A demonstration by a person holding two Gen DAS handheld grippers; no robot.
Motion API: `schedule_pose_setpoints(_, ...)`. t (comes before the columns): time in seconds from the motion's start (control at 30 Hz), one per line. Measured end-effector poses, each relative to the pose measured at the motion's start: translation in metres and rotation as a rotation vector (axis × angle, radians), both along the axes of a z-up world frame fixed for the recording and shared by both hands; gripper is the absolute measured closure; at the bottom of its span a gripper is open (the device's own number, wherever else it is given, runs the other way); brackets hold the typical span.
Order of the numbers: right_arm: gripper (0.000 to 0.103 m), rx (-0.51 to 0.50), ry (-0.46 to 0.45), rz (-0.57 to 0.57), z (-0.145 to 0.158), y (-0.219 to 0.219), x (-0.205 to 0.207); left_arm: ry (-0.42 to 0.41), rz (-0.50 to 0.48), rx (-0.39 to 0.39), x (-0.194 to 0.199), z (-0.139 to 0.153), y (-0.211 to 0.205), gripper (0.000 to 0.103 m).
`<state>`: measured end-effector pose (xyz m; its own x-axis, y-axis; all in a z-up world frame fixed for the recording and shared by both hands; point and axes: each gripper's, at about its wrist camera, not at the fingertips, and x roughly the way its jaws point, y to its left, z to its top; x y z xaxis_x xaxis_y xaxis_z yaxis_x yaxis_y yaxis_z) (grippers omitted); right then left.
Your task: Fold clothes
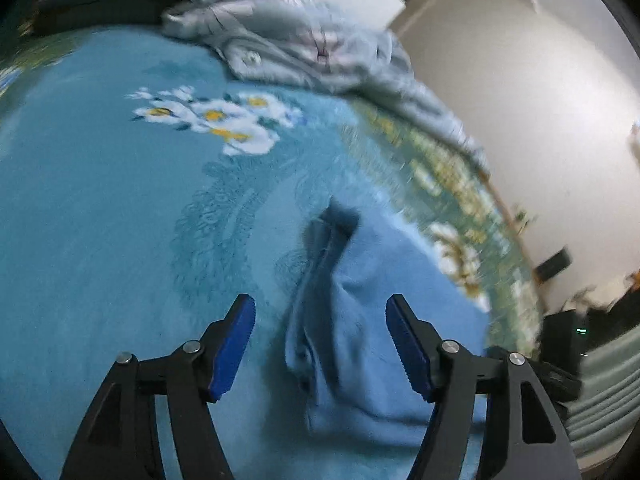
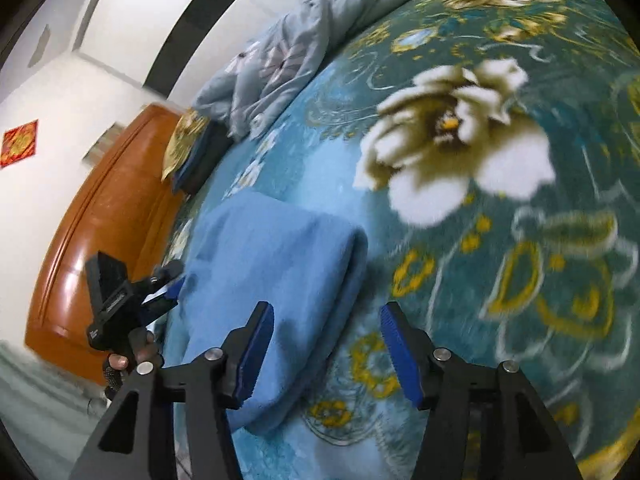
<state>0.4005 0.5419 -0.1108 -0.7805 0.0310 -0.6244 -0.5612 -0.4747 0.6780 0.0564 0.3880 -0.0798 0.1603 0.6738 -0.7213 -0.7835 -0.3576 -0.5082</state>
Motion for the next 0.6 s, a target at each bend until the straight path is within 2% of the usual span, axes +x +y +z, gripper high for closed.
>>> schedule_pose_setpoints(0.13, 0.042, 0.010, 0.007, -0.084, -0.003, -0.010, -0.003, -0.022, -0.104, -0.087, -0.002, -0.021, 0.028, 0.034)
schedule_pose_setpoints(0.23, 0.042, 0.009, 0.033, -0.089, -0.003, -0.010, -0.007, -0.023, -0.148, -0.068, -0.003, -0.020, 0.032, 0.034)
schedule_pose_setpoints(0.3, 0.049, -0.012, 0.068, -0.085, -0.005, -0.008, -0.008, -0.051, -0.145, -0.049, -0.005, -0.021, 0.032, 0.037)
schedule_pose_setpoints(0.33, 0.054, -0.032, 0.091, -0.084, -0.006, -0.006, -0.009, -0.066, -0.145, -0.041, -0.004, -0.022, 0.032, 0.042)
schedule_pose_setpoints(0.37, 0.069, -0.056, 0.111, -0.079, -0.007, -0.003, -0.010, -0.084, -0.148, -0.032, -0.003, -0.022, 0.031, 0.063)
schedule_pose_setpoints(0.4, 0.081, -0.075, 0.123, -0.073, -0.009, -0.001, -0.011, -0.102, -0.151, -0.024, -0.002, -0.023, 0.030, 0.078)
schedule_pose_setpoints(0.43, 0.084, -0.085, 0.130, -0.063, -0.008, 0.002, -0.013, -0.108, -0.142, -0.018, 0.001, -0.024, 0.028, 0.079)
schedule_pose_setpoints(0.5, 0.088, -0.096, 0.140, -0.032, -0.004, 0.009, -0.018, -0.134, -0.120, 0.004, 0.006, -0.022, 0.020, 0.090)
schedule_pose_setpoints(0.6, 0.089, -0.052, 0.128, -0.006, 0.013, 0.030, -0.018, -0.216, -0.116, 0.025, 0.017, -0.023, 0.005, 0.091)
